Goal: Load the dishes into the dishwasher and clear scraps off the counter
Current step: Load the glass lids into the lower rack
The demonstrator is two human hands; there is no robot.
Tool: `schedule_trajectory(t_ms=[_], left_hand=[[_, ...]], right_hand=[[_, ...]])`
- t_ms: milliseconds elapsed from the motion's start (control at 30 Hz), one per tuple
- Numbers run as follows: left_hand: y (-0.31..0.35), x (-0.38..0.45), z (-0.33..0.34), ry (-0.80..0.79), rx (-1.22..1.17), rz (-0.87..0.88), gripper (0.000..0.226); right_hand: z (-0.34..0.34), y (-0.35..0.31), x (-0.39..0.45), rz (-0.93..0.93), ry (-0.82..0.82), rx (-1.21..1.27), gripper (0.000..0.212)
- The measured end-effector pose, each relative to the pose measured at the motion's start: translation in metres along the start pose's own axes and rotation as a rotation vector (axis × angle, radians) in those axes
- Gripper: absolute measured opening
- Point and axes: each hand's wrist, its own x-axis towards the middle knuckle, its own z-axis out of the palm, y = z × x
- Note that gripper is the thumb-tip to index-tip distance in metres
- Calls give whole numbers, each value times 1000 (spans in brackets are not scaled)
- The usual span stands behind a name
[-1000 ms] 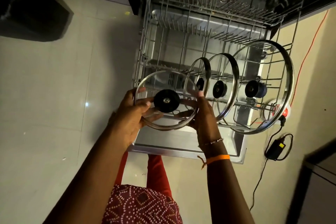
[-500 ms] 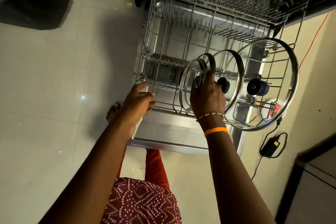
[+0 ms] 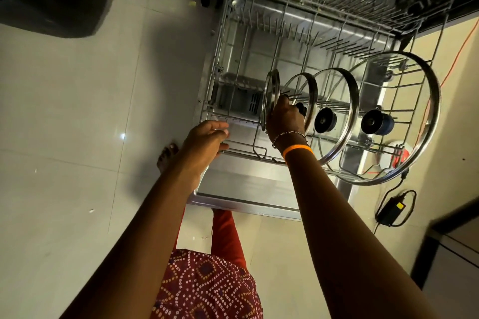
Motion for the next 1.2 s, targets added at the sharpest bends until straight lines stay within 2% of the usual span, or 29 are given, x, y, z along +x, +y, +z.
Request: schedule_trajectory(t_ms=[233, 500, 633, 800, 933, 1200], left_hand=[[1, -2, 10, -37, 28, 0, 26], [-5, -4, 13, -52, 72, 13, 27], [-10, -4, 12, -55, 75, 13, 27], [-5, -11, 13, -57, 92, 23, 27], [-9, -11, 10, -29, 61, 4, 27], [7, -27, -28, 143, -124, 91, 20]], right_hand=[[8, -2, 4, 56, 19, 41, 34], [13, 3, 14, 67, -58, 175, 40], [17, 18, 13, 123, -190, 422, 40], [7, 30, -24, 226, -109, 753, 38], [15, 9, -55, 283, -196, 1011, 34], [-5, -65, -88, 172, -268, 1077, 29]])
